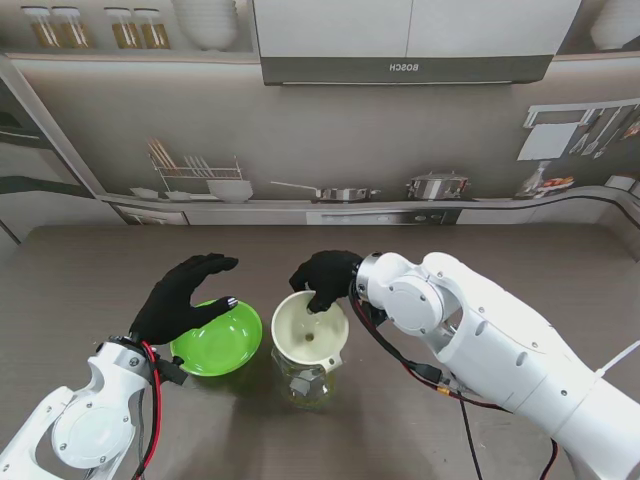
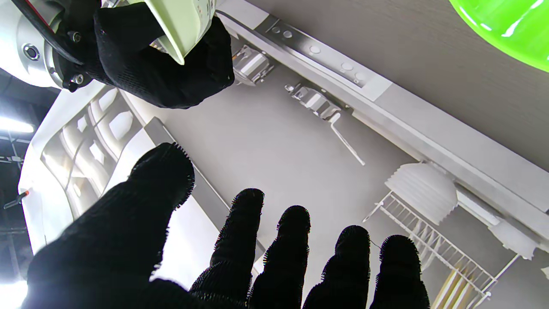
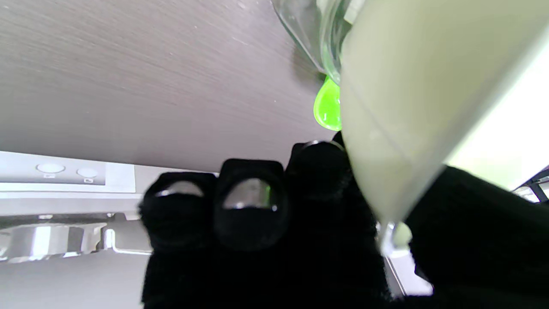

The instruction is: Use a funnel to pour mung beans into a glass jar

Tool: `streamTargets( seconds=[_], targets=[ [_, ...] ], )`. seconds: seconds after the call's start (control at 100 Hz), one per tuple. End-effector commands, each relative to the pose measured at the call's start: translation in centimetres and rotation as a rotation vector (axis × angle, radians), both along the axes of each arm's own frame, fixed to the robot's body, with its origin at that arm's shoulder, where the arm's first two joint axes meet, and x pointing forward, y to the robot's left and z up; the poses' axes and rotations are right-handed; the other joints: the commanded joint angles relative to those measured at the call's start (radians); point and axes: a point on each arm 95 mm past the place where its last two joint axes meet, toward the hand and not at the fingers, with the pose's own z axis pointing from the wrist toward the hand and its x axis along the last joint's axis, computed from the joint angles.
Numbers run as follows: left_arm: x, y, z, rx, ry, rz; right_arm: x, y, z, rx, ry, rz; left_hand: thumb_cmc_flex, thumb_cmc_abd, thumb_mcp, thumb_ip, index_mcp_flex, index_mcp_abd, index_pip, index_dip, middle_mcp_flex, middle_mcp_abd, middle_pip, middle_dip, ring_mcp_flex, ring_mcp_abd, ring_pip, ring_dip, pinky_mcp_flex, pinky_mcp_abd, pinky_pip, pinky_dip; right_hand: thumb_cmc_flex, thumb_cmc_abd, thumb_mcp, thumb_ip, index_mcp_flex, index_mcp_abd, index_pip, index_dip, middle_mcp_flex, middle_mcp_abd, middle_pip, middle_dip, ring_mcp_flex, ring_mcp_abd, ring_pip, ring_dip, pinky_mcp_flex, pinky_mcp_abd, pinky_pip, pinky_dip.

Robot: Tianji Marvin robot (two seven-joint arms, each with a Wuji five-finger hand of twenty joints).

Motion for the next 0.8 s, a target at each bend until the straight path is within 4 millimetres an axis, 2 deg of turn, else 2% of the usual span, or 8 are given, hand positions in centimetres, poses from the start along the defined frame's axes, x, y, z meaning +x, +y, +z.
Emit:
streamTargets(
  seconds=[0.0, 0.5, 0.79],
  targets=[
    [-0.1, -0.3, 0.1, -0.005, 0.007, -0.007, -0.6, 0.5, 0.2, 0.006, 0.0, 0.021, 0.023, 0.029, -0.014, 0.028, 0.003, -0.007, -0.007, 0.003, 0.012, -0.002, -0.003, -0.001, 0.02, -0.014, 0.006, -0.003, -0.002, -0.025, -0.03, -0.01, 0.009, 0.001, 0.115, -0.022, 0.002, -0.06, 0.06, 0.034, 0.075, -0.027, 0.025, 0.018, 0.034, -0.021, 0.046, 0.019, 0.045, -0.066, 0.056, 0.022],
    [-0.1, -0.2, 0.0, -0.015, 0.015, -0.004, -1.5, -0.5, 3.2, 0.085, -0.026, -0.029, 0.028, 0.037, -0.027, 0.03, 0.005, -0.006, -0.008, 0.002, 0.015, -0.003, -0.004, -0.001, 0.02, -0.013, 0.003, -0.003, -0.003, -0.026, -0.03, -0.011, 0.016, 0.014, 0.107, -0.025, -0.008, -0.056, 0.056, 0.054, 0.073, -0.027, 0.021, 0.031, 0.033, -0.033, 0.054, 0.029, 0.06, -0.07, 0.049, 0.041],
    [0.0, -0.2, -0.1, -0.012, 0.02, -0.007, -0.5, -2.5, 4.6, 0.107, -0.027, -0.131, 0.029, 0.039, -0.03, 0.03, 0.003, -0.006, -0.008, 0.002, 0.015, -0.002, -0.004, -0.001, 0.021, -0.013, 0.003, -0.003, -0.004, -0.026, -0.031, -0.011, 0.025, 0.019, 0.098, -0.021, -0.013, -0.046, 0.055, 0.06, 0.064, -0.024, 0.02, 0.036, 0.033, -0.026, 0.045, 0.027, 0.053, -0.065, 0.04, 0.046]
  ],
)
